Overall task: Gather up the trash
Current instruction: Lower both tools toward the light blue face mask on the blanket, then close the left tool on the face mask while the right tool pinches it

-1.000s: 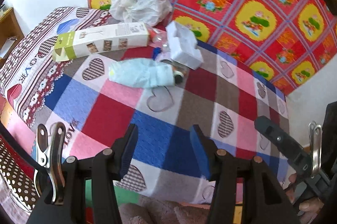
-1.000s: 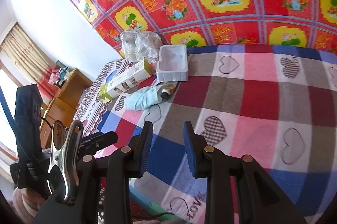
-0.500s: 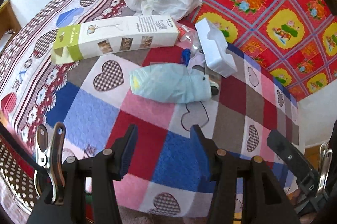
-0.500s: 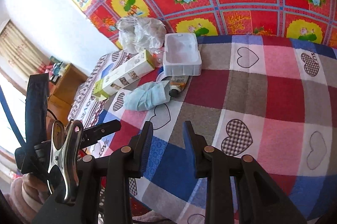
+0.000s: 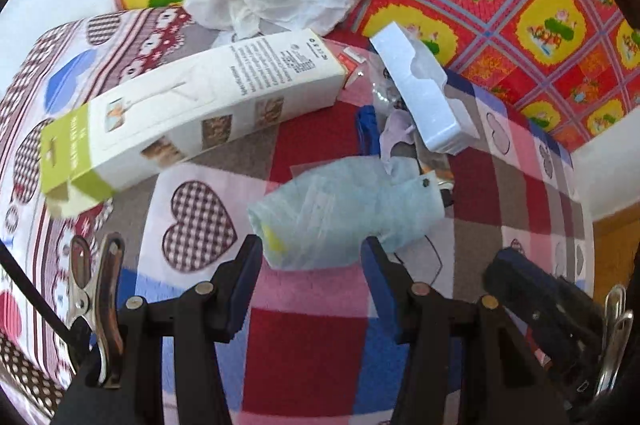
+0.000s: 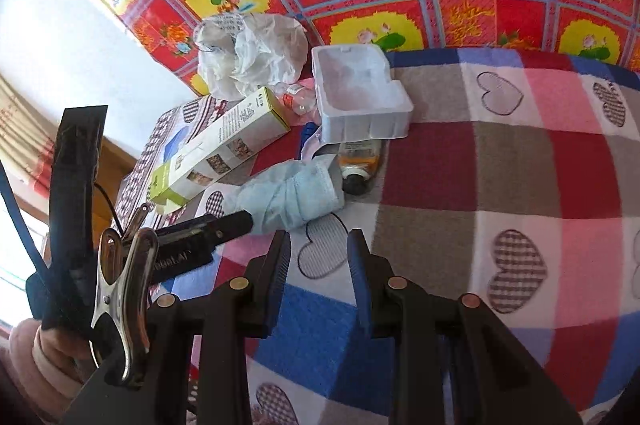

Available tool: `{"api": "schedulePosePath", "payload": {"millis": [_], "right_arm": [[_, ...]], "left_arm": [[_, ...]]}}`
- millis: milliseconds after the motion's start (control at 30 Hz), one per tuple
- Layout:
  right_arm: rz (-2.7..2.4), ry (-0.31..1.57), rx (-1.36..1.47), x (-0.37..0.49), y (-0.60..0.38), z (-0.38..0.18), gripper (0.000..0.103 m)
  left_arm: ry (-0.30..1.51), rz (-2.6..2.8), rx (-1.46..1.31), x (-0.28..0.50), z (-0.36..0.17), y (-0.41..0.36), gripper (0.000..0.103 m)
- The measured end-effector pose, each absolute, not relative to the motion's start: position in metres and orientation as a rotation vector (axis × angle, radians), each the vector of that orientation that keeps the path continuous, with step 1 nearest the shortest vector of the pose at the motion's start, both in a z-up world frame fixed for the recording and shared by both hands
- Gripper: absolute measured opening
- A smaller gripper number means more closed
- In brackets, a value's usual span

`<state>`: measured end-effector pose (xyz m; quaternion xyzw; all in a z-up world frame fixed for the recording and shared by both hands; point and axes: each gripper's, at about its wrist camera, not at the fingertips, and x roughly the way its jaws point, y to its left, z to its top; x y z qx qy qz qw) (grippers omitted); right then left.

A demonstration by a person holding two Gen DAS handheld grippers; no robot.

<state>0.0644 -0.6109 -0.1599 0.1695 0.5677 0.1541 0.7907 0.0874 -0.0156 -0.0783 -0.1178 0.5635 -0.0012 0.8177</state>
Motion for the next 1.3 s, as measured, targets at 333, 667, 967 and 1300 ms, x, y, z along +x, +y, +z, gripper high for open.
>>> {"api": "schedulePosePath", "payload": {"millis": [333,667,967,1300], "right_arm": [[0.265,1.261,0.391,0.087,-0.585,-0.191,0.030],[0.251,1.275,0.427,0.094,-0.580,-0.204,0.035],[0.220,1.280,0.446,0.094,-0.586,-0.209,0.035],[0.271,1.262,0.531,0.093,-0.591,-0.211,0.054]], "left_arm": [[1.219,-0.120,-0.233,0.102,-0.092,-0.007,0.055],[1.249,-0.149,-0.187,0.105,-0.092,-0.005,0.056],[1.282,-0.161,-0.212,0.103,-0.092,0.005,0.059],[1.257,-0.198,-0.230,0.104,-0.094,0.003,0.055]]}}
